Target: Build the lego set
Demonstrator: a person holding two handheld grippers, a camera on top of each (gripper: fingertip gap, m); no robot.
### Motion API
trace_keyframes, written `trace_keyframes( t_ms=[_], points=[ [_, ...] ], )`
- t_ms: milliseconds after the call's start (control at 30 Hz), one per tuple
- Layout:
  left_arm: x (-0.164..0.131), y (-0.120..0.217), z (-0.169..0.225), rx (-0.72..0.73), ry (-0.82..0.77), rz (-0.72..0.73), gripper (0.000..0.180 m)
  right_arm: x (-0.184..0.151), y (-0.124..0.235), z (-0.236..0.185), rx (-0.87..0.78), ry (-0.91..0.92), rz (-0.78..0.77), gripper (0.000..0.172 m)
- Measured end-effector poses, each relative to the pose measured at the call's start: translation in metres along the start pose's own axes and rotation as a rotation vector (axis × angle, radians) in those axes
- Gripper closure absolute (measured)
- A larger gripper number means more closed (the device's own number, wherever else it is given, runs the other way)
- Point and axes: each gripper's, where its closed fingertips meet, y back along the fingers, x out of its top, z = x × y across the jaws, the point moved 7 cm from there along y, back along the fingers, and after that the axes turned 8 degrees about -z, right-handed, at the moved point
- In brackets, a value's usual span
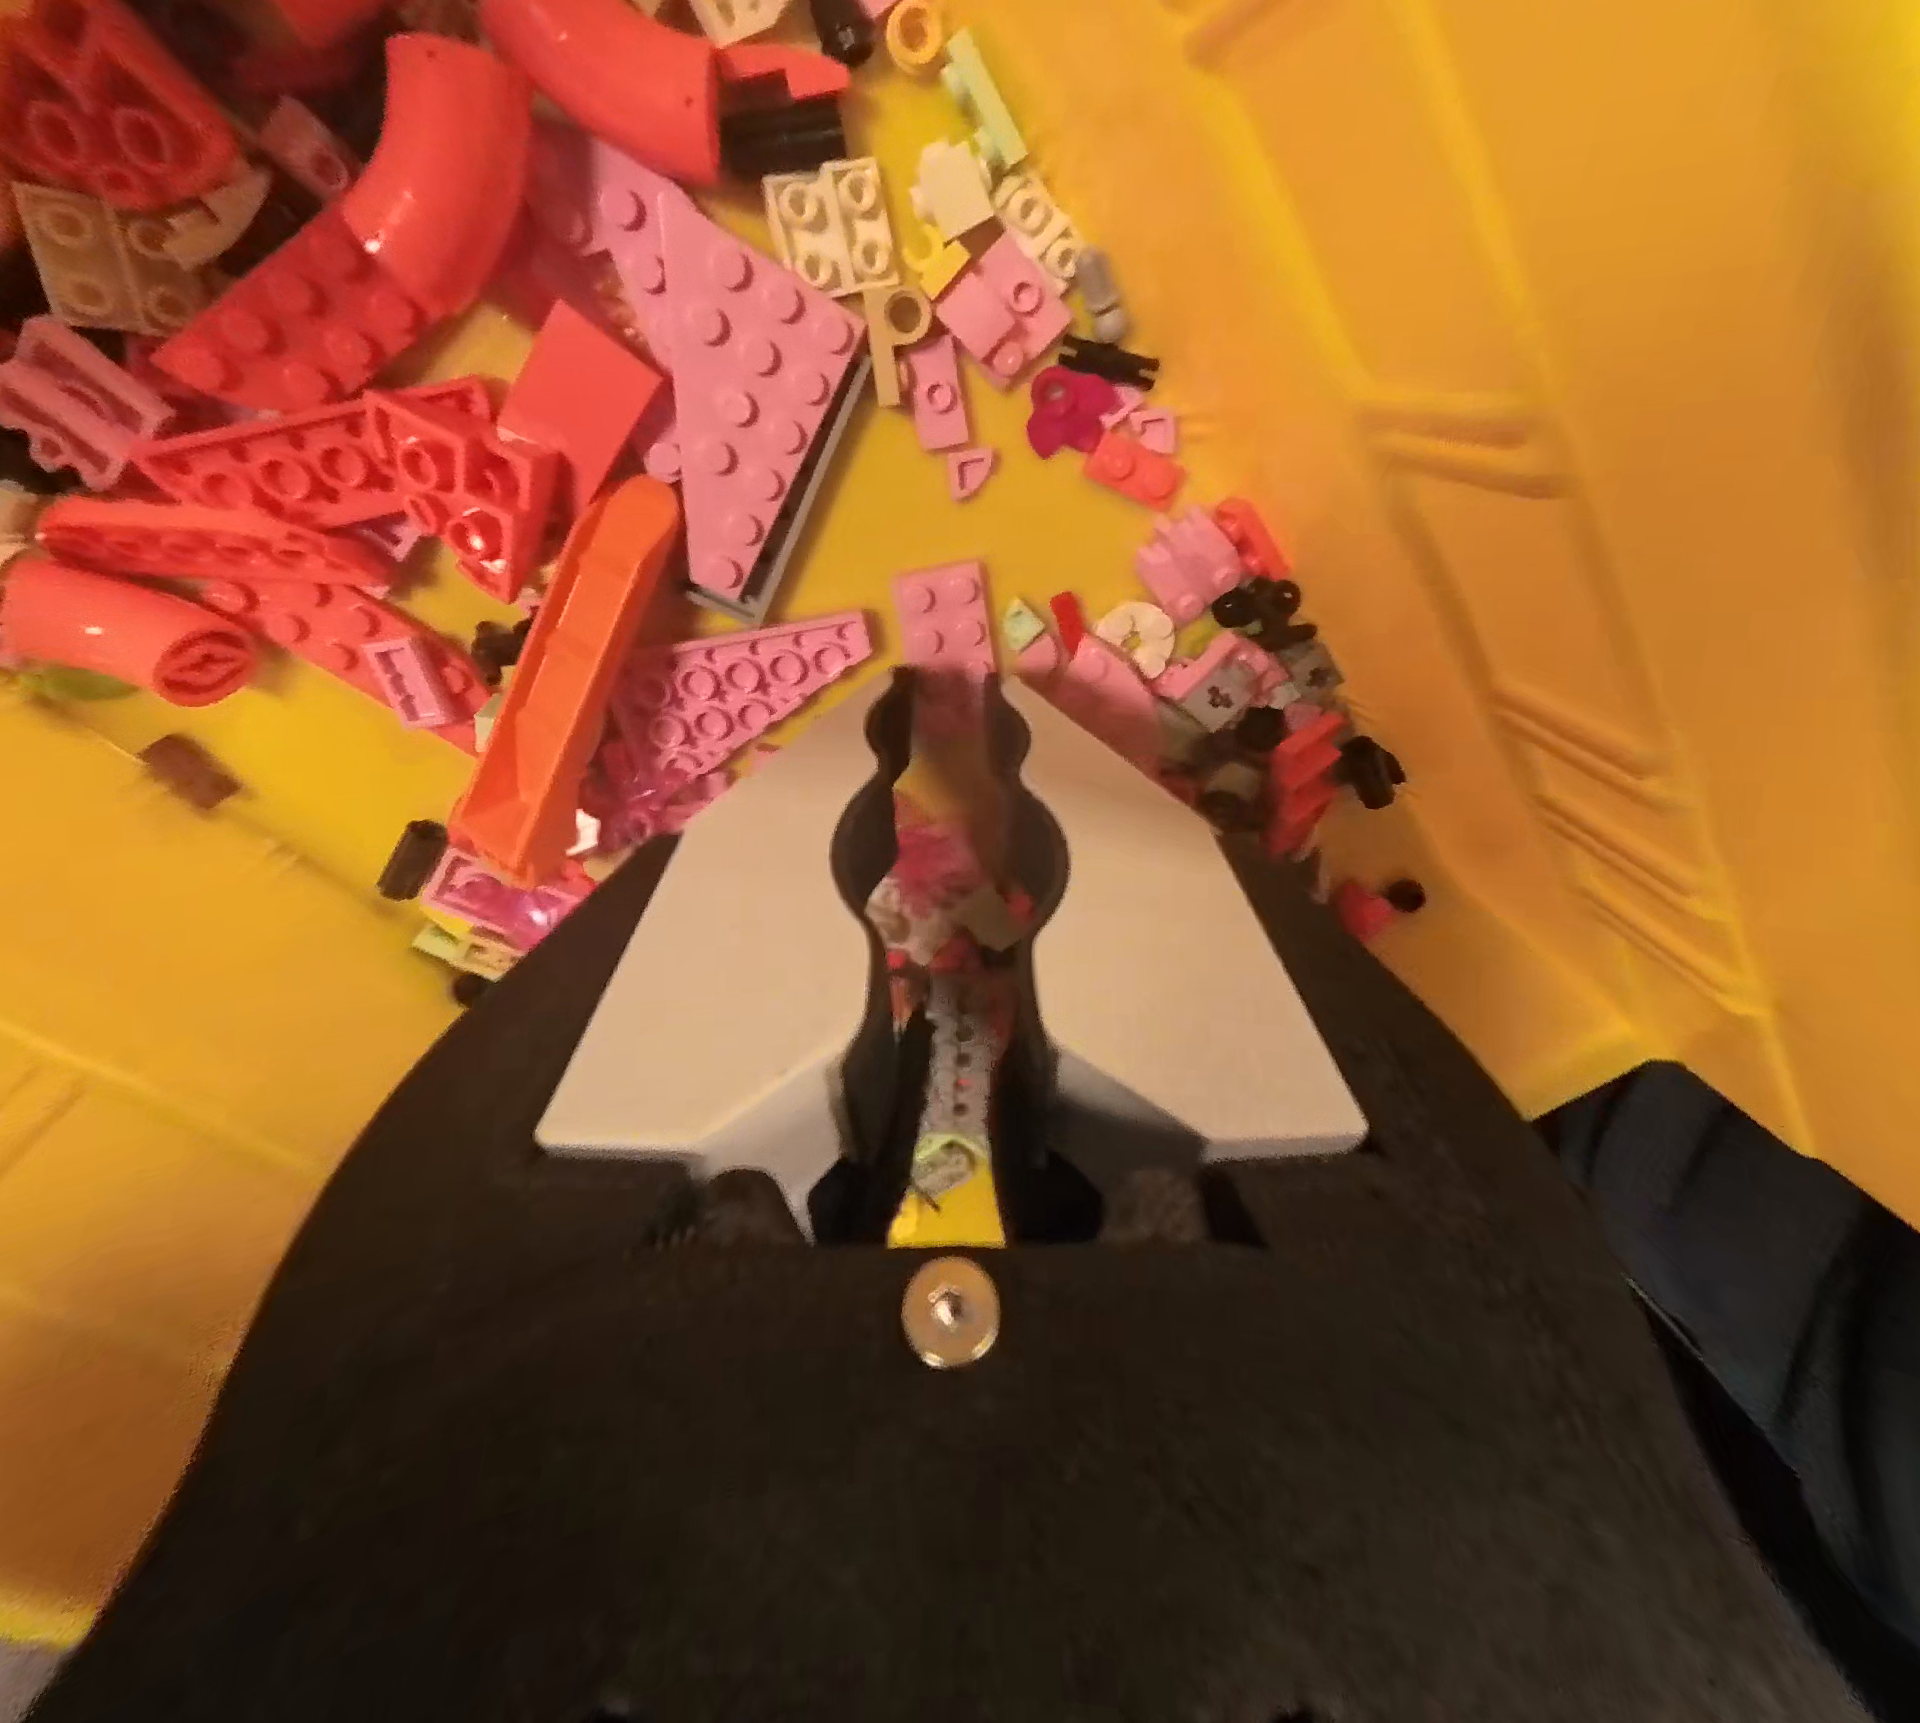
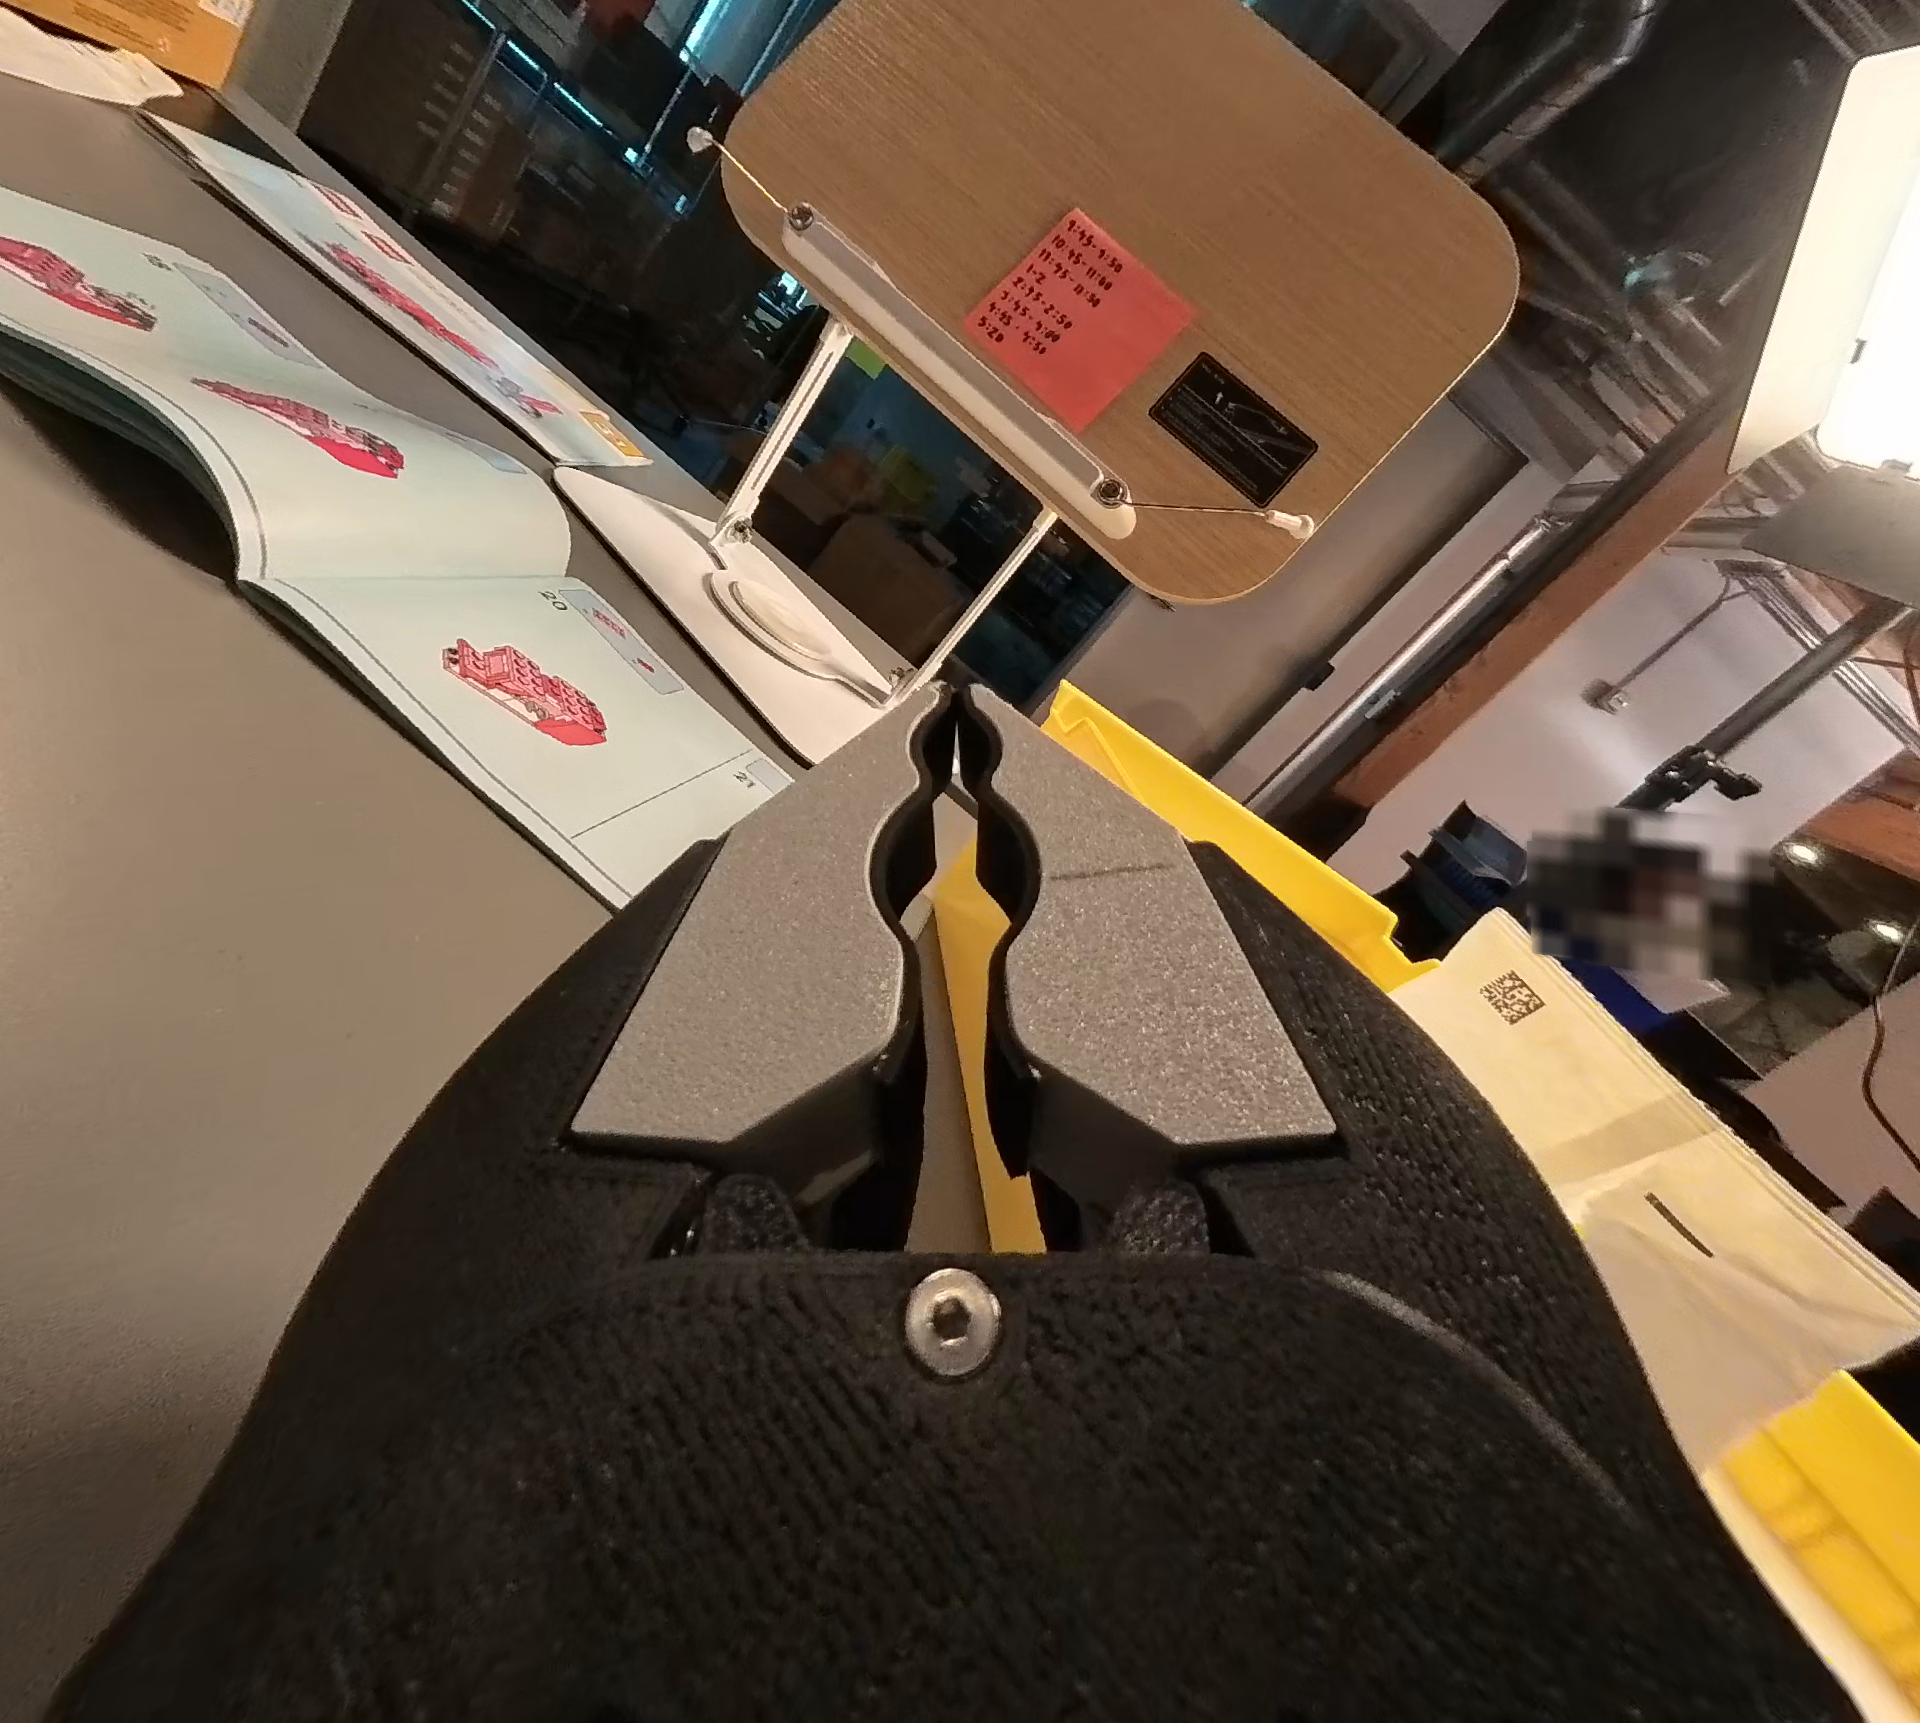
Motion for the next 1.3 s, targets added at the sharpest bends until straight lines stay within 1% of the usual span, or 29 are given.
trace_keyframes(
  t_ms=[100,167,233,333,400,433,467,500,600,667,733,800,867,1033,1133,1167,1200,1233,1300],
  points=[
    [0.003,0.010,-0.005,0.021,0.009,0.023,0.168,0.000,0.000,0.001,0.000,-0.008,0.005,0.172],
    [0.006,0.031,-0.002,0.054,0.010,0.095,0.168,0.000,0.000,0.001,-0.001,-0.013,0.009,0.172],
    [0.012,0.063,0.011,0.098,-0.006,0.208,0.168,0.001,0.000,0.001,0.002,-0.021,0.015,0.172],
    [0.027,0.116,0.059,0.117,-0.117,0.402,0.168,0.002,0.001,0.001,0.010,-0.032,0.029,0.172],
    [0.042,0.137,0.105,0.086,-0.232,0.504,0.168,0.003,0.001,0.001,0.014,-0.032,0.040,0.172],
    [0.052,0.139,0.132,0.040,-0.291,0.543,0.168,0.003,0.002,0.002,0.014,-0.033,0.044,0.172],
    [0.063,0.135,0.161,-0.012,-0.362,0.541,0.168,0.003,0.003,0.002,0.014,-0.039,0.048,0.172],
    [0.073,0.125,0.186,-0.046,-0.428,0.509,0.168,0.003,0.004,0.003,0.018,-0.046,0.053,0.172],
    [0.113,0.082,0.240,-0.086,-0.537,0.382,0.168,0.002,0.007,0.006,0.034,-0.076,0.071,0.172],
    [0.141,0.050,0.260,-0.148,-0.540,0.304,0.168,0.001,0.007,0.009,0.040,-0.102,0.073,0.172],
    [0.166,0.022,0.273,-0.152,-0.500,0.255,0.168,-0.001,0.007,0.011,0.029,-0.115,0.062,0.172],
    [0.179,-0.001,0.288,-0.161,-0.497,0.196,0.168,-0.002,0.005,0.011,0.021,-0.107,0.043,0.172],
    [0.189,-0.017,0.299,-0.155,-0.494,0.147,0.168,-0.001,0.004,0.008,0.046,-0.098,0.043,0.172],
    [0.205,-0.036,0.311,-0.178,-0.479,0.083,0.168,0.003,0.002,-0.003,0.141,-0.095,0.051,0.172],
    [0.208,-0.036,0.314,-0.199,-0.480,0.107,0.167,0.003,0.001,-0.007,0.173,-0.094,0.038,0.172],
    [0.208,-0.036,0.314,-0.212,-0.479,0.121,0.164,0.003,0.000,-0.008,0.178,-0.093,0.032,0.172],
    [0.208,-0.035,0.314,-0.233,-0.476,0.138,0.154,0.003,0.000,-0.008,0.183,-0.095,0.026,0.172],
    [0.208,-0.033,0.313,-0.245,-0.466,0.160,0.140,0.003,0.000,-0.009,0.191,-0.101,0.020,0.172],
    [0.205,-0.025,0.306,-0.246,-0.464,0.237,0.122,0.002,0.000,-0.009,0.205,-0.125,-0.001,0.172]
  ],
)
